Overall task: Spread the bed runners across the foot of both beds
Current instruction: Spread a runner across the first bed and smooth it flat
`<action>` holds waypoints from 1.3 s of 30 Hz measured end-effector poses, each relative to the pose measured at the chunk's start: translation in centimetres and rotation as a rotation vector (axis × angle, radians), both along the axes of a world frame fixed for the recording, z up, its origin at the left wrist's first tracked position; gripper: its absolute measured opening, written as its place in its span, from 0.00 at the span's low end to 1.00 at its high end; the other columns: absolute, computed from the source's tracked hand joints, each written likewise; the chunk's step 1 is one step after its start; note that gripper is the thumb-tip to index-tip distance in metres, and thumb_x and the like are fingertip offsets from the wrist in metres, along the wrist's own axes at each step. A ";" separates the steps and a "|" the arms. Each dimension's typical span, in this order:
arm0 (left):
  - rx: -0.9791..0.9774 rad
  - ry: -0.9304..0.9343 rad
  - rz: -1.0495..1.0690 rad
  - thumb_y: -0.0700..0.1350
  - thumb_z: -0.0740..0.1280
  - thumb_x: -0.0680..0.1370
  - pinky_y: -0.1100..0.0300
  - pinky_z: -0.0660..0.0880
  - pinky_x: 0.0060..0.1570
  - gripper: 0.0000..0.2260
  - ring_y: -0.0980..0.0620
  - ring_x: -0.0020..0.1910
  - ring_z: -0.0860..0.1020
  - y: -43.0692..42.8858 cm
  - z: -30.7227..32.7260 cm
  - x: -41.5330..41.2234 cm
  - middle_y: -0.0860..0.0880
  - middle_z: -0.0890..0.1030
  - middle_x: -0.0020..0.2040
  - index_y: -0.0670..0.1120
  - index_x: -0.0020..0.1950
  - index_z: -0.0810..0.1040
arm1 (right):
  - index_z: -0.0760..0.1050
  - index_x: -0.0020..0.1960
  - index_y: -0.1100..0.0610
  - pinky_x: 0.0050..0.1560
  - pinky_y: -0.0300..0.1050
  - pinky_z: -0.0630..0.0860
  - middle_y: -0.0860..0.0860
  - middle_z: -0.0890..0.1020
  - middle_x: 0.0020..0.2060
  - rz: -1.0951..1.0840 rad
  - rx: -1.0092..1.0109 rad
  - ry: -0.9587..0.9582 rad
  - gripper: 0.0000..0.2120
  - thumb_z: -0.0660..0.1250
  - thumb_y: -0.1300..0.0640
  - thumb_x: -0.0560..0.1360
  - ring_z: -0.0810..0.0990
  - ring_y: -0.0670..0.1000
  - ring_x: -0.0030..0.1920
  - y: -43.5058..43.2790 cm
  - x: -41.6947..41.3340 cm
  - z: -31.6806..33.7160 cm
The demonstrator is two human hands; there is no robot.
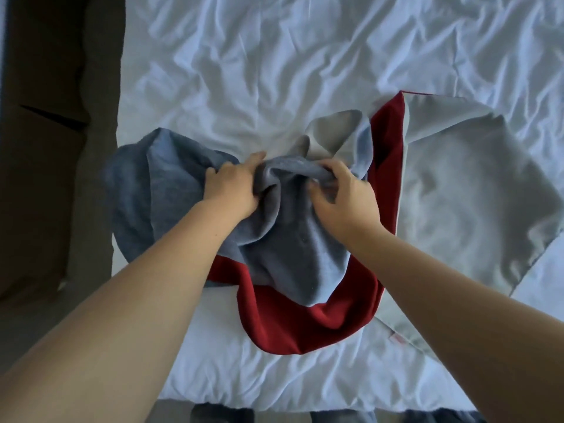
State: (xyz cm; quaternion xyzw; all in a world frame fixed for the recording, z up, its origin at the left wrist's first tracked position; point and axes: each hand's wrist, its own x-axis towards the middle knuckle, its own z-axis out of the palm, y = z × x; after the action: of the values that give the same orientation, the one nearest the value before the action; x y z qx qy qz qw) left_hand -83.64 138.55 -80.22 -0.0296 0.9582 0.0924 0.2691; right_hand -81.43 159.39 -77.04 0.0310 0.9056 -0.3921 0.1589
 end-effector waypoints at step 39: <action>0.005 0.577 0.083 0.49 0.65 0.81 0.37 0.56 0.76 0.26 0.37 0.78 0.62 -6.3 -0.3 18.7 0.41 0.68 0.77 0.47 0.79 0.67 | 0.59 0.80 0.50 0.77 0.65 0.52 0.58 0.63 0.77 0.700 0.337 0.205 0.36 0.63 0.39 0.77 0.58 0.63 0.78 -7.7 11.2 -2.3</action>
State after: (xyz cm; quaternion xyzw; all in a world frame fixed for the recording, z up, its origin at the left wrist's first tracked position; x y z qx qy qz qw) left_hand -64.99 132.23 -80.55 -0.0406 0.9929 0.1103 -0.0187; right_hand -70.19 151.65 -79.31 -0.2928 0.9243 -0.1612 0.1842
